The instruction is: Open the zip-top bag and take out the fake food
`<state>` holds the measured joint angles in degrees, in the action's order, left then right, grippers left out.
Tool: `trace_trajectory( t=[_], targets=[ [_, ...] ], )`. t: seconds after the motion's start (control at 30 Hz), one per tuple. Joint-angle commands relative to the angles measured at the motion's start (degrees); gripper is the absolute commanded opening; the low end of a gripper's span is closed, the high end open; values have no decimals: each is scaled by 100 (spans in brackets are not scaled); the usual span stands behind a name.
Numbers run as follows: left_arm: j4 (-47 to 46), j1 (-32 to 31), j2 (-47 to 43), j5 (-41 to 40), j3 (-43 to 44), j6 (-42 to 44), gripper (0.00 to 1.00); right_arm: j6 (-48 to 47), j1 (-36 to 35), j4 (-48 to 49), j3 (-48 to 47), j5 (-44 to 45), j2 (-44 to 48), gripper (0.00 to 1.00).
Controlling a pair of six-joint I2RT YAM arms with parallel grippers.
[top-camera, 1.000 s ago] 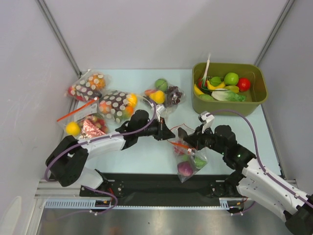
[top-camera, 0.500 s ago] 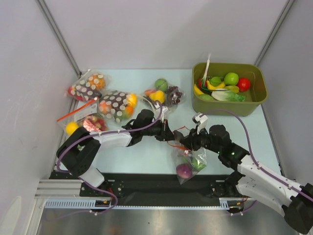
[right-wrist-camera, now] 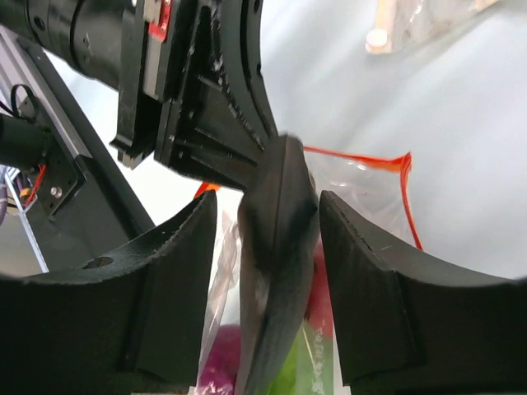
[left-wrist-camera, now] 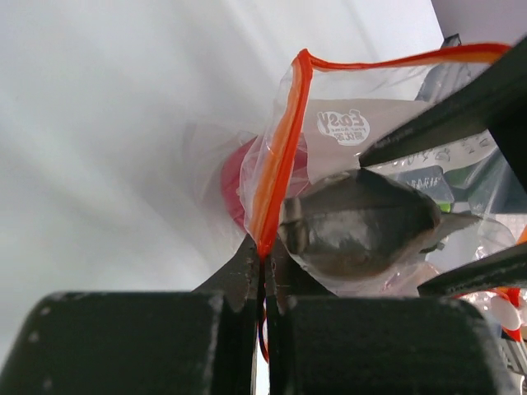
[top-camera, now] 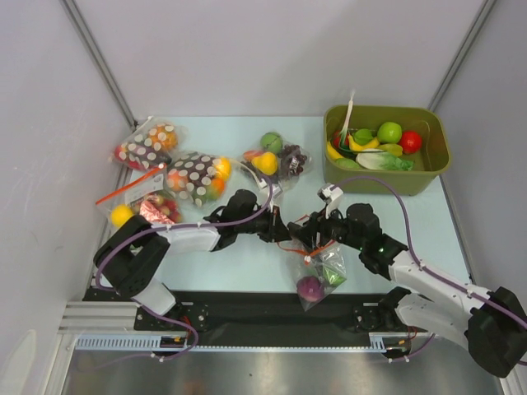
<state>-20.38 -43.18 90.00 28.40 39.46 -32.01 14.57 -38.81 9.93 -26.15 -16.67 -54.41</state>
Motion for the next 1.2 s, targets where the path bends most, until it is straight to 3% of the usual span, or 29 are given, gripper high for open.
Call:
trace_trajectory(
  t=[0.0,0.37,0.5,0.63,0.67,0.97,1.17],
  targets=[
    [-370,-59,-272,139,-79,221,0,125,136,676,-206,-293,-122,57],
    [-256,-68,-395,130,-18,318,0,2,154,484,-241,-328,-597,59],
    [-212,-68,-378,95,9,345,0,-24,145,308,-259,-320,-501,42],
    [-168,-68,-264,78,62,336,0,-15,137,167,-443,-171,-299,9],
    [-159,-68,-255,69,96,318,0,-41,145,132,-504,-127,-254,6],
    [-80,-77,-210,-10,70,309,0,-217,154,-44,-1251,347,299,1],
    [-36,-103,-342,-19,70,292,0,-200,216,869,-1235,1340,510,0]
  ],
)
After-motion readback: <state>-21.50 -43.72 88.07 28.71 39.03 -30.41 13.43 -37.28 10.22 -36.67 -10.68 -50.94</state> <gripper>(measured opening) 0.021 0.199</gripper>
